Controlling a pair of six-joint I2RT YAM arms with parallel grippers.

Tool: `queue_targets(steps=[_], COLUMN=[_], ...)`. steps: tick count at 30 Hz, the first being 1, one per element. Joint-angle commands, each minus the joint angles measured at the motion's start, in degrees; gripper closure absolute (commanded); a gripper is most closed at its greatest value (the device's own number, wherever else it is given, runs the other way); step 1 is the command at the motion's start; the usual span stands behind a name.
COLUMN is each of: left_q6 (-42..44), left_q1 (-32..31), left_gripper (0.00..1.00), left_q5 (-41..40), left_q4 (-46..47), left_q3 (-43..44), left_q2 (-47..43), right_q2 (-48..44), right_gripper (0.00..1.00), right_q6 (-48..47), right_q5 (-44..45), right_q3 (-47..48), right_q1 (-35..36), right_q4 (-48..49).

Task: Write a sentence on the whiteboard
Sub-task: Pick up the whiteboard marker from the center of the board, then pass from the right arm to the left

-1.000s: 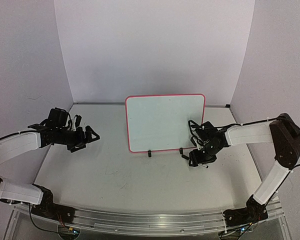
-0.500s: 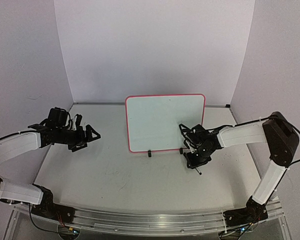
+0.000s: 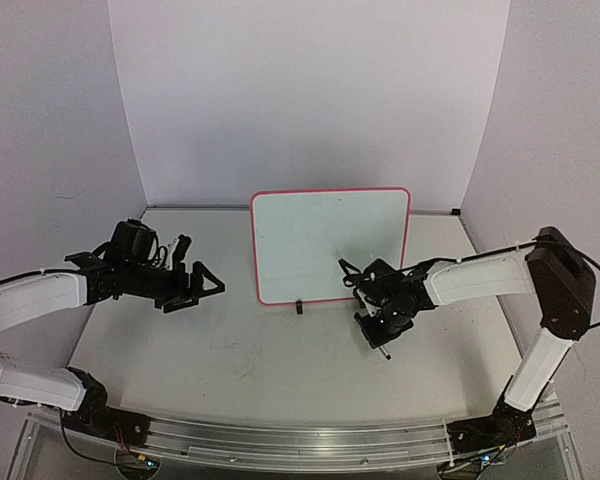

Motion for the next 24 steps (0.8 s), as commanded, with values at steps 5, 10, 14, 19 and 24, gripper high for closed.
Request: queue_targets(steps=[5, 10, 14, 19, 24], left_q6=[-7.7, -8.1, -10.7, -12.8, -13.8], left_q1=[-10.5, -17.4, -20.0, -20.2, -20.2], left_gripper=[0.02, 0.01, 0.01, 0.01, 0.14], left_q5=[2.9, 2.6, 5.4, 7.1, 8.0], left_q4=[5.5, 6.1, 11.8, 13.0, 13.0], left_q3=[6.2, 13.3, 15.5, 15.6, 15.5], left_q2=[0.2, 4.9, 6.9, 9.8, 11.4], right_q2=[-17.0, -15.8, -13.4, -10.6, -9.5], right_gripper=[1.00, 1.00, 1.00, 1.00, 1.00], right_q6=[0.2, -1.3, -3.4, -5.0, -5.4], right_q5=[-14.0, -16.2, -17.3, -18.4, -19.0], right_q3=[2.5, 9.5, 15.3, 21.0, 23.5], right_q1=[5.2, 8.1, 10.1, 12.6, 13.9], right_q4=[-2.4, -4.4, -6.7, -8.6, -9.0])
